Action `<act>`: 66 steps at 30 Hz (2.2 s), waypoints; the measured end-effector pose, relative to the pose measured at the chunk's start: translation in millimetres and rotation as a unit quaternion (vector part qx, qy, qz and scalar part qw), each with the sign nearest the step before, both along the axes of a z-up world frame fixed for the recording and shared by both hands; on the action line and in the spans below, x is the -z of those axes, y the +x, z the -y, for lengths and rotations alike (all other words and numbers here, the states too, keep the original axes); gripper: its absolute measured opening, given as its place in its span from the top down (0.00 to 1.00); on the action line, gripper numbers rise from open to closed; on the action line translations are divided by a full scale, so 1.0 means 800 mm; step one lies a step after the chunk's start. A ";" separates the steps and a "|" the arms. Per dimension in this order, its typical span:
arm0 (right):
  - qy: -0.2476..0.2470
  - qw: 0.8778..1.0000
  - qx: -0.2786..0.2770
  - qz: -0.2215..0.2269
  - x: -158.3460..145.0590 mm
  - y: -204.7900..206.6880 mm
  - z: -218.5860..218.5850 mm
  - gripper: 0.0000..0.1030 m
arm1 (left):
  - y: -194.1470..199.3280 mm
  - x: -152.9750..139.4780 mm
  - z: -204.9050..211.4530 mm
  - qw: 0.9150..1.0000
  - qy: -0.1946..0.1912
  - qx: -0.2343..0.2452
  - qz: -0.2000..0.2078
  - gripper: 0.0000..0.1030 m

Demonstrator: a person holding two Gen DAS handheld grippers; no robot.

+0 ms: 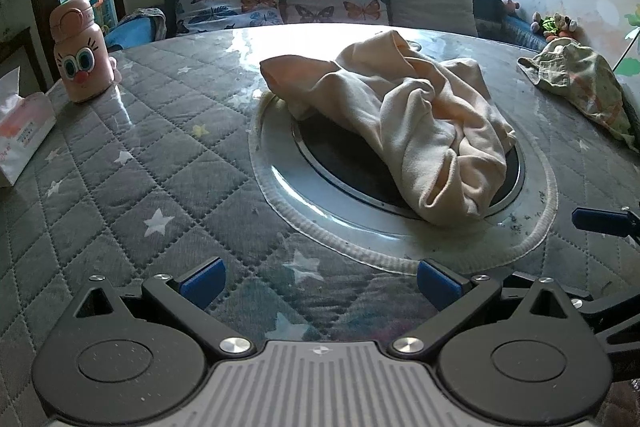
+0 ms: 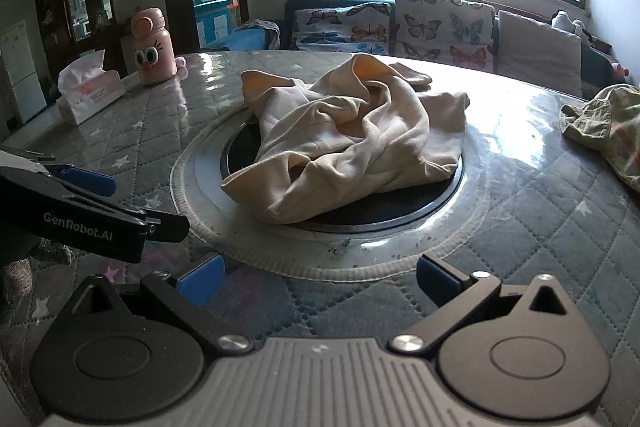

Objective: Fold clothes

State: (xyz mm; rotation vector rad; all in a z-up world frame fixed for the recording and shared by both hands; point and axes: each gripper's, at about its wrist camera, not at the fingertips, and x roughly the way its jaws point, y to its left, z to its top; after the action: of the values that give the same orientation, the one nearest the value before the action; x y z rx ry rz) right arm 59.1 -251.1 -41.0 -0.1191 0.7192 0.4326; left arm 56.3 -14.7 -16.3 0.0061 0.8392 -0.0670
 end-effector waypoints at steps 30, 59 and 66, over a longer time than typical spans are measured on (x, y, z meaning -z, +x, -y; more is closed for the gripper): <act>0.006 0.999 0.035 0.004 -0.031 0.071 0.030 0.06 | 0.080 -0.051 0.033 0.997 0.008 0.039 0.059 0.08; 0.006 1.000 0.015 0.004 -0.036 0.184 0.001 0.22 | 0.085 -0.052 -0.017 0.996 -0.060 0.014 0.059 0.90; -0.015 1.000 0.004 -0.026 -0.001 0.214 -0.036 0.47 | 0.043 -0.037 -0.045 0.996 -0.078 -0.008 0.030 0.89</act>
State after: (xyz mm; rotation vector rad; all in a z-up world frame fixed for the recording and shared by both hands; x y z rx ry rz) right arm 230.2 -222.2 -40.1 -0.1340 0.7782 0.4194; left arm 90.9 21.3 13.2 -0.1459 0.7719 -0.1165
